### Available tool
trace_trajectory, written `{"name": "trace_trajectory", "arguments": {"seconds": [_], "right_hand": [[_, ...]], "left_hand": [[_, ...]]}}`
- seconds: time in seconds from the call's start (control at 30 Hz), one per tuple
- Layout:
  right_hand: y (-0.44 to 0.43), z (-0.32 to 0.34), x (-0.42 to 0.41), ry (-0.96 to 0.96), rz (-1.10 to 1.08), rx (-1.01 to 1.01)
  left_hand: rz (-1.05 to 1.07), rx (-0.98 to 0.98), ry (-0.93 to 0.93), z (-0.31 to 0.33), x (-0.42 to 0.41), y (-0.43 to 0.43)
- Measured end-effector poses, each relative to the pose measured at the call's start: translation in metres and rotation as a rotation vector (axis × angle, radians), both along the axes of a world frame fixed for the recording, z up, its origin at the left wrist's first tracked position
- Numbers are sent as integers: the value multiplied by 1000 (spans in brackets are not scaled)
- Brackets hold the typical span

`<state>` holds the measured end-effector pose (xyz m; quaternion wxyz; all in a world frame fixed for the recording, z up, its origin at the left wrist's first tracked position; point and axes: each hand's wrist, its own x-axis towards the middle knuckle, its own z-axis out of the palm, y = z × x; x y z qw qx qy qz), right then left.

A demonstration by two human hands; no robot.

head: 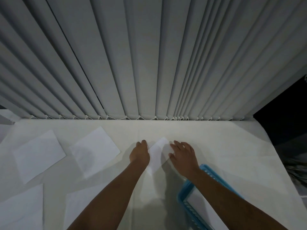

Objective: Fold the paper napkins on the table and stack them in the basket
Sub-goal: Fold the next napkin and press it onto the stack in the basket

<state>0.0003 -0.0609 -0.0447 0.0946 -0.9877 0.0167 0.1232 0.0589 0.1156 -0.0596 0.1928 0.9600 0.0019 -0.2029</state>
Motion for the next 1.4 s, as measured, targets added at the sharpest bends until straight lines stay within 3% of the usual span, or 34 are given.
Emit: {"name": "trace_trajectory", "arguments": {"seconds": [0.13, 0.37, 0.53, 0.6, 0.67, 0.83, 0.93, 1.0, 1.07, 1.23, 1.4], "right_hand": [[4, 5, -26, -18, -35, 40], [3, 16, -68, -98, -18, 134], [3, 18, -85, -116, -29, 155], [6, 17, -90, -205, -34, 187], [11, 19, -95, -267, -30, 233], [34, 32, -103, -79, -186, 418], [46, 41, -104, 35, -491, 741], [52, 50, -101, 134, -784, 1045], [54, 56, -98, 152, -942, 1218], [45, 63, -100, 2, -920, 1207], [36, 73, -116, 37, -886, 1325]], "left_hand": [[20, 15, 17, 2, -4, 0], [-117, 242, -59, 4, -14, 8], [-27, 170, -58, 10, -23, 15], [26, 58, -58, 14, -28, 14], [154, -210, -11, 22, -34, 9], [592, -890, 170, 43, -64, -3], [724, -1140, 239, 53, -82, -10], [773, -1216, 270, 58, -95, -14], [778, -1213, 288, 61, -110, -16], [732, -1185, 396, 65, -150, -14], [816, -1369, 637, 72, -165, -15]]}}
